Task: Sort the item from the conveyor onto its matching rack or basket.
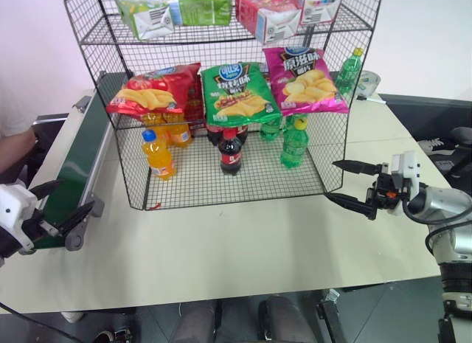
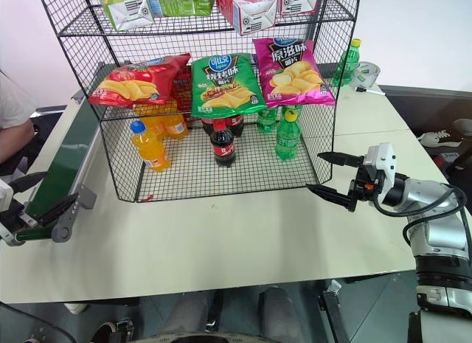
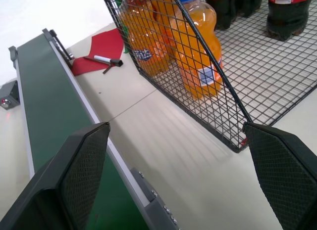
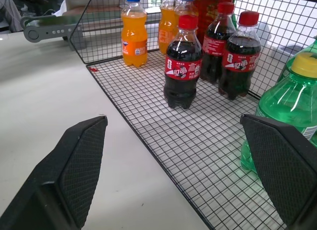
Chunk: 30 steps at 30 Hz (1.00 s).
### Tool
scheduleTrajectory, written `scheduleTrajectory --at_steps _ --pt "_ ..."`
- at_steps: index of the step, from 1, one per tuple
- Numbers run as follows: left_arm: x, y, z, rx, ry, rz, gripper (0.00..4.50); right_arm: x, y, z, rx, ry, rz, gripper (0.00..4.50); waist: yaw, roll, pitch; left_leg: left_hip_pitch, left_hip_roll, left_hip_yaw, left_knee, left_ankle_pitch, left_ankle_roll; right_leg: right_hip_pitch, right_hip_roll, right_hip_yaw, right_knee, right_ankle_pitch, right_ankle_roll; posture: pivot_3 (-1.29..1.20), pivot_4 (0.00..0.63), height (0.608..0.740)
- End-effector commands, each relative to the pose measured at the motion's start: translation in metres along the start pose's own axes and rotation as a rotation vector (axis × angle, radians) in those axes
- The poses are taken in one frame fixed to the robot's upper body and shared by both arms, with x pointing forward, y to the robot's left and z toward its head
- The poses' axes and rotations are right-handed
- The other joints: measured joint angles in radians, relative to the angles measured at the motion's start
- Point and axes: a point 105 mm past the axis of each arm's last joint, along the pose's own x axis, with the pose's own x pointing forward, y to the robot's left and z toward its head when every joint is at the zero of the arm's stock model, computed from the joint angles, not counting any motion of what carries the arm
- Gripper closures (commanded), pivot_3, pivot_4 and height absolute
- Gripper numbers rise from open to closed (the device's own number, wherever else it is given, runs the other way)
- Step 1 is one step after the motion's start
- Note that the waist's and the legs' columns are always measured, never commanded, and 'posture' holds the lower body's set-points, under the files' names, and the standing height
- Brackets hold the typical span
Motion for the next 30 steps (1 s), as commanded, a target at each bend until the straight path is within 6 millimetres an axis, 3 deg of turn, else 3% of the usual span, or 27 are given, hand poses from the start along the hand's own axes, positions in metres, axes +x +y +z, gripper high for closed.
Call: scheduleTrajectory --at_steps 1,19,30 --pt "-0.004 0.004 0.009 0.042 -0.033 0.028 0.02 0.002 -0.003 0.009 -0.038 -0.014 0.001 0.00 0.000 0.000 0.000 0.000 0.000 0.000 0.000 0.000 0.000 0.000 0.000 0.000 0.000 0.000 0.000 0.00 0.150 0.740" --pt "-0.001 -0.008 0.008 0.046 -0.031 0.003 0.02 0.019 0.009 0.016 -0.023 -0.051 0.076 0.00 0.000 0.000 0.000 0.000 0.000 0.000 0.000 0.000 0.000 0.000 0.000 0.000 0.000 0.000 0.000 0.00 0.150 0.740" --pt "0.001 -0.013 0.005 0.056 -0.026 0.021 0.02 0.074 0.068 0.045 0.014 -0.211 0.354 0.00 -0.002 0.000 0.000 0.000 0.000 0.000 -0.001 0.000 0.000 -0.001 0.000 0.000 0.000 0.000 0.000 0.00 0.150 0.740"
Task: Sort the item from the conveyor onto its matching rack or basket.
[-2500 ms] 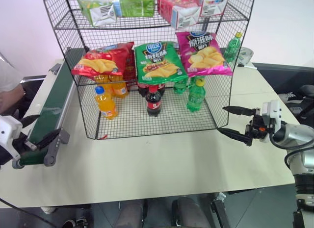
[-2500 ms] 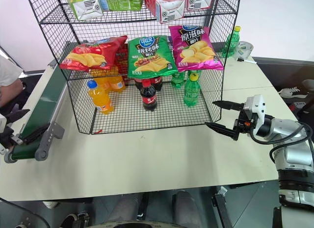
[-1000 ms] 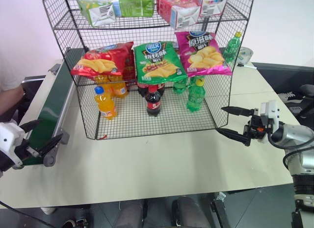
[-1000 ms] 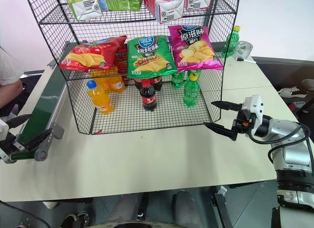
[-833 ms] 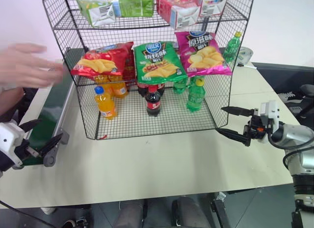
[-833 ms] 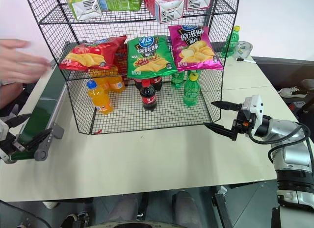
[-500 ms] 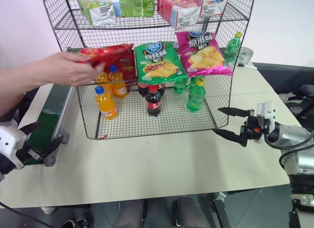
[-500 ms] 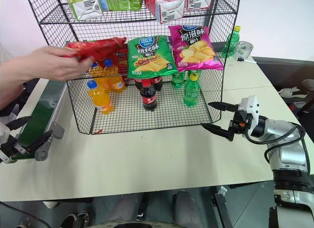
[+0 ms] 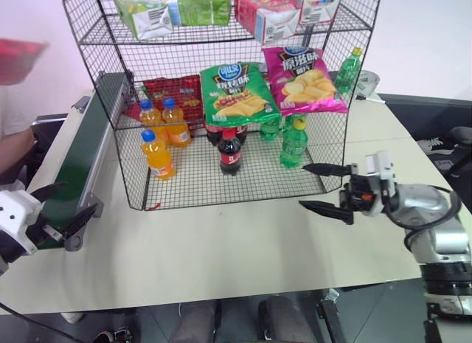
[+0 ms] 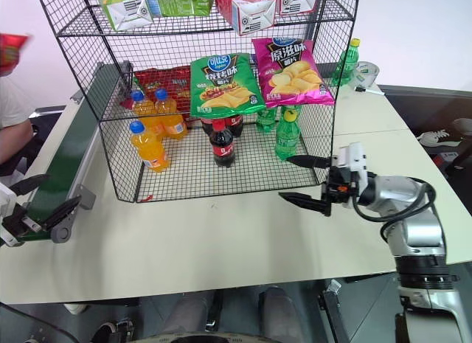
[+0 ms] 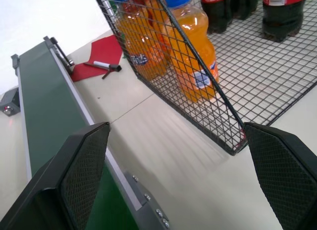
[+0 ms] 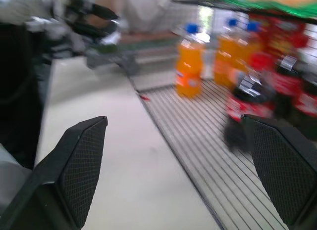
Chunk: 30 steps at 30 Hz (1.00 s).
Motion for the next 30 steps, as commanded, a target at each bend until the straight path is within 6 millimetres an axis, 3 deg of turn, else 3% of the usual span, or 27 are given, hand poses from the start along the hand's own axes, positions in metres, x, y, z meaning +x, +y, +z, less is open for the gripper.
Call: scheduleTrajectory --at_steps 1,10,21,30 --pt "0.002 -0.002 0.008 0.043 -0.017 0.002 0.02 0.021 0.017 0.017 -0.040 -0.053 0.122 0.00 0.002 0.000 0.000 0.000 0.000 0.000 0.000 0.000 0.000 0.000 0.000 0.000 0.000 0.000 0.000 0.00 0.150 0.740" --pt "0.002 -0.001 0.006 0.038 -0.019 0.020 0.02 0.051 0.031 0.012 -0.043 -0.089 0.251 0.00 0.002 -0.001 0.000 -0.001 0.000 0.000 -0.001 0.000 0.000 0.000 0.000 0.000 -0.001 0.000 0.000 0.00 0.150 0.740" --pt "-0.007 0.004 -0.001 0.215 0.037 0.102 0.02 0.059 0.020 0.002 -0.061 -0.080 0.166 0.00 0.000 -0.001 0.000 0.000 0.000 0.000 -0.002 0.000 0.000 -0.001 0.000 0.000 -0.001 0.000 0.000 0.00 0.150 0.740" --pt "-0.014 0.010 -0.003 0.259 0.044 0.154 0.02 0.057 0.015 -0.001 -0.071 -0.064 0.156 0.00 0.001 -0.001 0.000 0.000 0.000 0.000 -0.003 0.000 0.000 -0.001 0.000 0.000 -0.002 0.000 0.000 0.00 0.150 0.740"
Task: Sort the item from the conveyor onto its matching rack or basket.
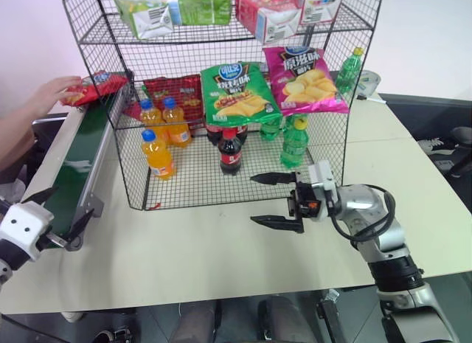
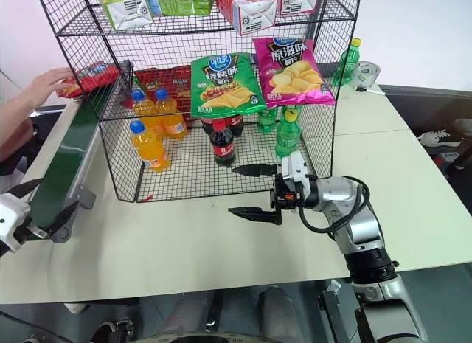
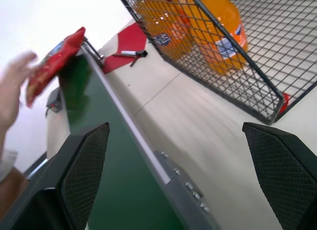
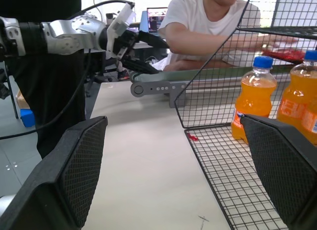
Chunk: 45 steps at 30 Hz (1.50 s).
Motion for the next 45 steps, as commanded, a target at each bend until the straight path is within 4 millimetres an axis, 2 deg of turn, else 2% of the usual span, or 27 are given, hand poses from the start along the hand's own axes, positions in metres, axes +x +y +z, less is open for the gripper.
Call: scheduleTrajectory --at_steps 1,13,16,22,26,28,30,34,38,45 --pt "-0.004 0.012 0.006 0.043 -0.020 0.046 0.02 0.001 -0.003 0.009 -0.056 -0.007 0.008 0.00 0.000 0.000 0.000 0.000 0.000 0.000 0.000 0.000 0.000 0.000 0.000 0.000 0.000 0.000 0.000 0.00 0.150 0.740" --pt "-0.006 0.015 0.005 0.060 -0.013 0.075 0.02 0.000 -0.005 0.009 -0.056 -0.008 0.001 0.00 -0.002 0.000 0.000 0.000 0.000 0.000 0.000 0.000 0.000 0.000 0.000 0.000 0.000 0.000 0.000 0.00 0.150 0.740" --pt "-0.009 0.020 0.005 0.128 0.000 0.106 0.02 0.000 -0.004 0.010 -0.046 -0.017 0.004 0.00 -0.003 0.000 0.000 0.000 0.000 0.000 -0.001 0.000 0.000 0.000 0.000 0.000 0.000 0.000 0.000 0.00 0.150 0.740" --pt "-0.029 0.049 -0.002 0.372 0.093 0.275 0.02 0.000 -0.003 0.011 -0.037 -0.028 0.009 0.00 -0.004 0.000 0.000 0.000 0.000 0.000 -0.001 0.000 0.000 -0.001 0.000 0.000 0.000 0.000 0.000 0.00 0.150 0.740" --pt "-0.044 0.048 -0.006 0.639 0.156 0.260 0.02 0.002 0.001 0.015 -0.035 -0.044 0.034 0.00 -0.008 0.000 0.000 0.001 0.000 0.001 -0.004 0.000 0.000 0.000 0.000 0.001 -0.002 0.000 0.000 0.00 0.150 0.740" --pt "-0.055 0.052 -0.013 0.691 0.201 0.288 0.02 0.003 0.004 0.016 -0.037 -0.055 0.050 0.00 -0.008 0.000 0.000 0.001 0.000 0.001 -0.006 0.000 0.000 0.000 0.000 0.000 -0.004 0.000 0.000 0.00 0.150 0.740" --pt "-0.061 0.050 -0.019 0.708 0.221 0.282 0.02 0.004 0.007 0.014 -0.037 -0.049 0.067 0.00 -0.007 -0.001 -0.001 0.001 0.000 0.000 -0.007 0.000 0.000 -0.001 0.000 0.000 -0.004 0.000 0.000 0.00 0.150 0.740" --pt "-0.066 0.026 -0.025 0.698 0.202 0.174 0.02 0.007 0.006 0.008 -0.060 -0.026 0.076 0.00 -0.005 -0.001 -0.001 0.001 0.000 0.000 -0.007 0.000 0.000 0.000 0.000 0.000 -0.006 0.000 0.000 0.00 0.150 0.740" --pt "-0.076 0.014 -0.033 0.697 0.218 0.111 0.02 0.007 0.003 0.008 -0.063 -0.027 0.065 0.00 -0.005 -0.001 -0.001 0.001 0.000 0.001 -0.008 0.000 0.000 0.001 -0.001 0.000 -0.008 0.000 0.000 0.00 0.150 0.740" --pt "-0.093 0.012 -0.046 0.719 0.273 0.065 0.02 0.005 0.001 0.006 -0.059 -0.021 0.058 0.00 -0.007 -0.001 -0.001 0.001 0.000 0.000 -0.008 0.000 0.000 0.001 -0.001 0.000 -0.008 0.000 0.000 0.00 0.150 0.740"
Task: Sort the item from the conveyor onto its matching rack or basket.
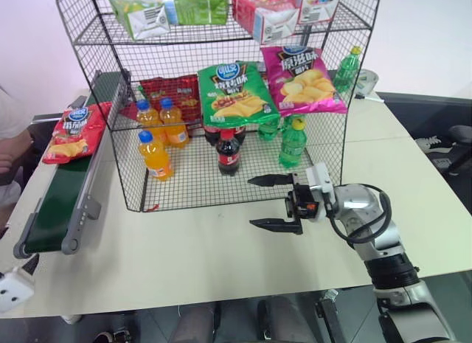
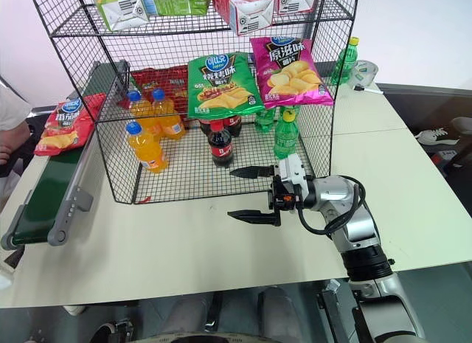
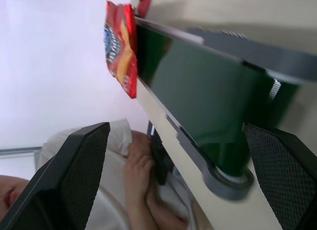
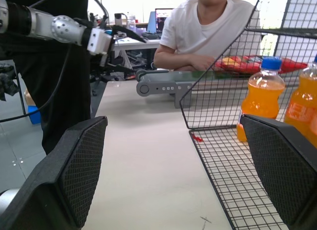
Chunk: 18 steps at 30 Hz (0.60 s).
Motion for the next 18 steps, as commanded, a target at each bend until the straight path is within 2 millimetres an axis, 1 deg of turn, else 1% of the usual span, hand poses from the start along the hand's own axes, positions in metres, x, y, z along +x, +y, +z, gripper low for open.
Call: scheduleTrajectory --at_steps 1,6,12,15,18 --pt "-0.003 0.003 -0.002 0.034 -0.013 -0.007 0.02 0.002 -0.002 0.009 -0.048 -0.013 0.008 0.00 0.000 0.000 0.000 0.000 0.000 0.000 0.000 0.000 0.000 0.000 0.000 0.000 0.000 0.000 0.000 0.00 0.150 0.740" --pt "-0.004 0.002 -0.009 0.032 0.004 -0.005 0.02 0.002 -0.002 0.007 -0.044 -0.008 0.006 0.00 -0.001 0.000 0.000 0.000 0.000 0.000 0.000 0.000 0.000 0.000 0.000 0.000 0.000 0.000 0.000 0.00 0.150 0.740" --pt "0.004 -0.017 -0.014 0.024 0.005 -0.055 0.02 0.003 -0.004 0.008 -0.053 -0.003 0.000 0.00 -0.012 0.000 0.000 0.000 0.000 0.000 0.000 0.000 0.000 0.001 0.000 0.000 0.000 0.000 0.000 0.00 0.150 0.740" --pt "0.016 -0.003 -0.009 0.025 -0.032 0.025 0.02 0.000 -0.004 0.008 -0.057 0.009 -0.002 0.00 -0.013 -0.001 -0.001 0.001 0.000 0.000 0.000 0.000 0.000 0.001 0.000 0.000 0.001 0.000 0.000 0.00 0.150 0.740" --pt "0.018 -0.004 -0.011 0.042 -0.032 0.023 0.02 -0.001 -0.004 0.007 -0.066 0.020 -0.009 0.00 -0.014 -0.002 -0.001 0.001 0.000 0.000 0.000 0.000 0.000 0.001 0.000 -0.001 0.002 0.000 0.000 0.00 0.150 0.740"
